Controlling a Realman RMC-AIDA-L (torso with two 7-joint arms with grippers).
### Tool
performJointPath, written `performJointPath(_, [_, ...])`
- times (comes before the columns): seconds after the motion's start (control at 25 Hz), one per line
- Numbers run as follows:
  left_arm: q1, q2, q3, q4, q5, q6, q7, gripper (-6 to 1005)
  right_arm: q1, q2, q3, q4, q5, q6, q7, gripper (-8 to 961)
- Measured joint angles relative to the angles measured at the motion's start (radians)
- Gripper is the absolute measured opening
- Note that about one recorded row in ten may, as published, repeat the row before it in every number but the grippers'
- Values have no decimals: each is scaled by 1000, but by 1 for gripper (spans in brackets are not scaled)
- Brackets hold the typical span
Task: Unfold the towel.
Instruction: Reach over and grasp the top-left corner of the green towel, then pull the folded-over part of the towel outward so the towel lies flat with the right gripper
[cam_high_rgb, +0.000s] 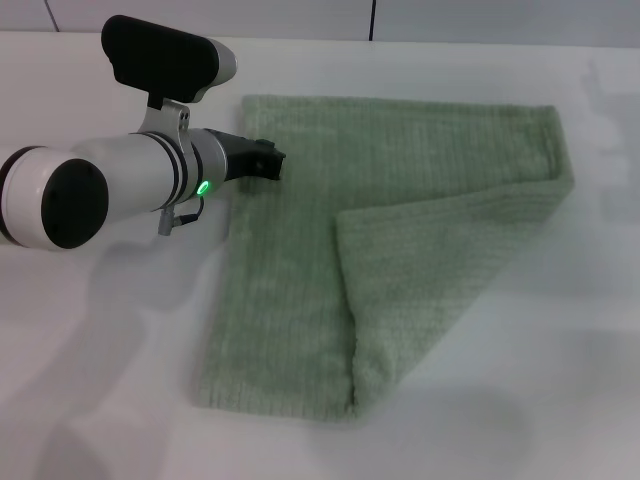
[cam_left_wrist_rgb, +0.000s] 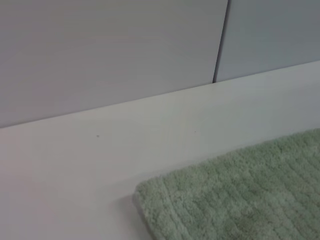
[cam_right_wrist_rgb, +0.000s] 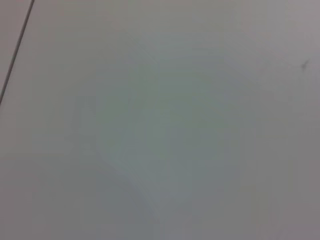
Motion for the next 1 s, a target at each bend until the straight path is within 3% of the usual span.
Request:
performJointPath(0.16, [0, 0, 0, 0, 0, 1, 1, -1, -2, 1, -18, -11, 0, 0, 27, 715])
performJointPath(0.32, [0, 1, 0, 0, 0, 2, 2, -1, -28, 2, -99, -68, -1, 0, 90, 715])
performJointPath(0.48, [2, 2, 0, -1, 0, 0, 3, -1, -93, -3, -185, -202, -2, 58, 152, 715])
performJointPath(0.64, [4, 2, 0, -5, 0, -2, 3, -1, -141, -6, -199, -308, -28, 142, 161, 715])
performJointPath(0.8, [6, 3, 0, -9, 0, -4, 4, -1, -226, -9, -193, -500, -185, 275, 238, 715])
performJointPath(1.0, [7, 3, 0, -9, 0, -3, 5, -1, -272, -11, -163, -630, -386, 373, 412, 715])
